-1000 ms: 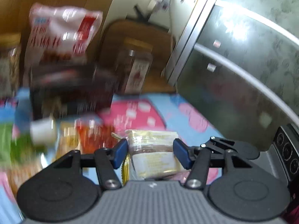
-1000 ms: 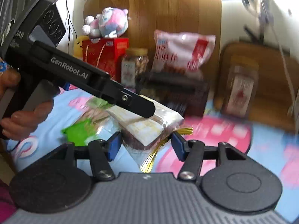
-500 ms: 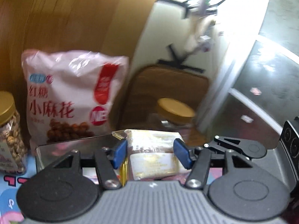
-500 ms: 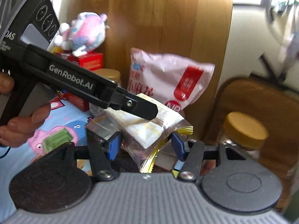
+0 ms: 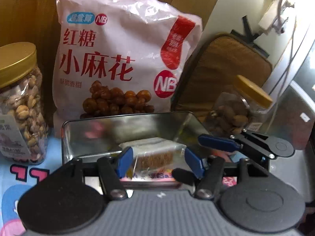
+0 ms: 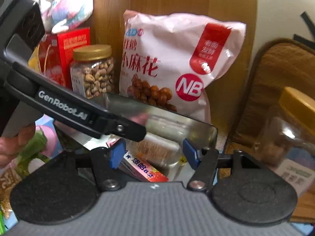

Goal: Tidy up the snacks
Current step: 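Carry the cream wafer pack into the tin box and release it, then grasp the green wafer pack with the left gripper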

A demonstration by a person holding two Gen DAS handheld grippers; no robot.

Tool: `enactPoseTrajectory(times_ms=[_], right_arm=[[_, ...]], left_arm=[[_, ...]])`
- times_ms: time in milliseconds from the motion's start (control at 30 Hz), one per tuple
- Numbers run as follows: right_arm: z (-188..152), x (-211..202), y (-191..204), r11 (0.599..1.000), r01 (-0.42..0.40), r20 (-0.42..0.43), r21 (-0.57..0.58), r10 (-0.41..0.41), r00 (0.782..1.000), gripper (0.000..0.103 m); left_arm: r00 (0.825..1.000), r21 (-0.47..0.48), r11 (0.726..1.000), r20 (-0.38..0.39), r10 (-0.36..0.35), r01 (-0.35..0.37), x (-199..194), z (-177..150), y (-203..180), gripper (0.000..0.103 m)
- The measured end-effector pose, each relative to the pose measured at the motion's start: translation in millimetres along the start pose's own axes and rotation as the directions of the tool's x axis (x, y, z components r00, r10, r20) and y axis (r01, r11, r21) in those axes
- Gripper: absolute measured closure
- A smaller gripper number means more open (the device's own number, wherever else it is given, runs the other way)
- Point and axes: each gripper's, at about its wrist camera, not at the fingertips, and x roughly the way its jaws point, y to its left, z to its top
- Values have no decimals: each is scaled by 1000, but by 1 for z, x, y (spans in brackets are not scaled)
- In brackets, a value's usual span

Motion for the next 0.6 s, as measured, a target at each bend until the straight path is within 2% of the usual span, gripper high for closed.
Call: enactPoseTrajectory(times_ms=[133,200,267,367,433,533,600], right_arm=[[-11,-36,4,994,-74,64,86,68,996,38],[-24,-49,12,980,-144,70,140,136,988,44],[-40,-53,29,964,-206,52,167,201,978,49],[-53,-48,56,948,-266,33,175,264,964,52],[-52,-39,74,948,-279,26,151,279,960,51],[-44,-26,96,960,-240,28,143,238,971,51],[-36,-25,110,970,-219,63,102,213,975,50]], left_arm=[[995,-9,997,68,-78,79,-50,-16,1,44],[988,-12,993,104,-116,118,-80,-30,6,40],[985,-30,992,123,-121,125,-107,-50,18,38],[988,-78,992,123,-90,100,-135,-82,43,38],[992,-124,991,117,-40,55,-149,-103,63,38],[992,-204,979,127,28,-1,-166,-128,93,38],[989,-284,958,130,72,-33,-176,-139,116,38]])
